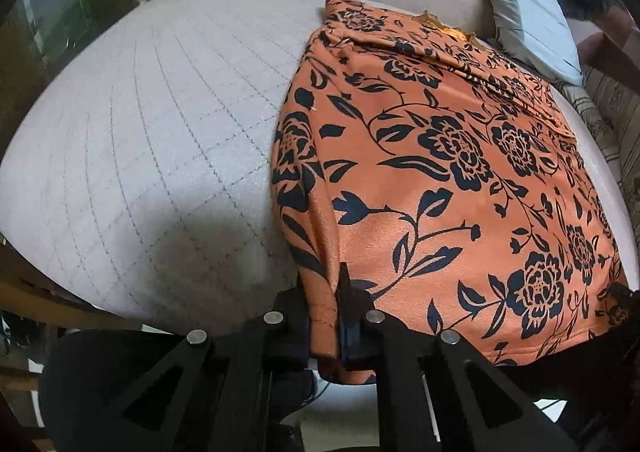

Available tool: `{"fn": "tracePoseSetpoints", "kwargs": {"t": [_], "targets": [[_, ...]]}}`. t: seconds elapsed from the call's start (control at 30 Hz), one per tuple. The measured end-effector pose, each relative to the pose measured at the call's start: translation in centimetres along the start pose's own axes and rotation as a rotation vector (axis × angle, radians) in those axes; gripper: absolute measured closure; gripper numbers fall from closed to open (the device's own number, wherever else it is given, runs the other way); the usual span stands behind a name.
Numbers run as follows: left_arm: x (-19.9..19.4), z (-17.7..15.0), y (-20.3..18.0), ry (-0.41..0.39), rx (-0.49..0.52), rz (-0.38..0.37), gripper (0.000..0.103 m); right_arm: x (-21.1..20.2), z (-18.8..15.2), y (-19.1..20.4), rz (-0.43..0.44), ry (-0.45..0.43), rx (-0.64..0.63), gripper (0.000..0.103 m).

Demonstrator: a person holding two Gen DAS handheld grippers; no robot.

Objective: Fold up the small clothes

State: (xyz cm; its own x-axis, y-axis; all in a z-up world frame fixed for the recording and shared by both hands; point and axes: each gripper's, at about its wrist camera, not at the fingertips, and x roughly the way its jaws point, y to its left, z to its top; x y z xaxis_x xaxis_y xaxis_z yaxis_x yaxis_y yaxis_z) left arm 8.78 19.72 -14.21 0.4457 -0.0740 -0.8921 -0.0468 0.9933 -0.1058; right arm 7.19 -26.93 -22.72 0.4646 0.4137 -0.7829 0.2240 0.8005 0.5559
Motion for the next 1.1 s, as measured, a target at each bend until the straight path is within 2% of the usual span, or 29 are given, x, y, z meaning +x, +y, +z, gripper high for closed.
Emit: {"fn": "tracePoseSetpoints", "kwargs": {"t": [0.03,0.07,0.1,0.13,0.17,0.2,0.27,0.3,0.33,0.43,0.47,0.63,0.73,0.83,0.9,1.0,1.07,1.1], "targets": [[0.1,0.1,0.0,0.006,-0.005,0.003,0.086,0.3,0.1,-0.4,-0.027,0.009,0.006,0.088],[0.1,0.1,-0.1,0.004,-0.006,0.01,0.075,0.7,0.1,-0.8,-0.041,0.027,0.025,0.085],[0.1,0.1,-0.2,0.003,-0.001,0.019,0.064,0.9,0.1,-1.2,-0.035,0.036,0.042,0.075],[0.2,0.1,-0.4,0.012,0.008,0.026,0.04,0.9,0.1,-1.2,-0.009,0.032,0.042,0.064],[0.5,0.0,-0.7,0.029,0.021,0.025,0.037,0.9,0.1,-1.0,0.019,0.034,0.033,0.054],[0.6,0.0,-1.0,0.028,0.035,0.025,0.039,0.9,0.2,-0.7,0.036,0.035,0.02,0.038],[0.2,0.0,-1.5,0.004,0.068,0.002,0.091,1.3,0.2,0.1,-0.005,0.046,-0.031,0.041],[0.1,0.1,-1.6,0.009,0.069,-0.011,0.091,1.3,0.3,0.1,-0.01,0.05,-0.036,0.071],[-0.1,0.2,-1.5,0.008,0.061,-0.016,0.092,1.4,0.4,-0.1,0.01,0.062,-0.022,0.094],[-0.7,0.6,-0.1,0.022,-0.015,-0.098,0.093,0.5,0.8,-0.6,0.12,0.069,0.032,0.095],[-1.6,0.8,0.5,0.004,-0.041,-0.148,0.093,-0.4,1.0,-0.6,0.163,0.058,0.043,0.095],[-4.3,3.0,1.3,-0.066,-0.077,-0.237,0.094,-2.8,3.3,-0.7,0.331,0.002,0.093,0.095],[-4.2,5.1,0.5,-0.086,-0.065,-0.229,0.094,-2.8,5.5,0.1,0.377,-0.023,0.096,0.095],[-4.2,7.4,-0.3,-0.093,-0.067,-0.258,0.094,-2.8,7.5,0.8,0.435,-0.041,0.104,0.095],[-4.6,9.9,-1.0,-0.111,-0.043,-0.273,0.094,-2.7,9.3,2.0,0.454,-0.057,0.094,0.095],[-4.9,15.2,-2.2,-0.15,0.012,-0.291,0.094,-2.5,14.3,3.7,0.488,-0.094,0.074,0.095],[-4.5,20.2,-2.8,-0.186,0.024,-0.311,0.094,-2.3,18.4,4.7,0.501,-0.134,0.057,0.095],[-4.1,22.3,-2.9,-0.192,0.014,-0.321,0.093,-1.9,21.8,5.3,0.503,-0.171,0.059,0.095]]}}
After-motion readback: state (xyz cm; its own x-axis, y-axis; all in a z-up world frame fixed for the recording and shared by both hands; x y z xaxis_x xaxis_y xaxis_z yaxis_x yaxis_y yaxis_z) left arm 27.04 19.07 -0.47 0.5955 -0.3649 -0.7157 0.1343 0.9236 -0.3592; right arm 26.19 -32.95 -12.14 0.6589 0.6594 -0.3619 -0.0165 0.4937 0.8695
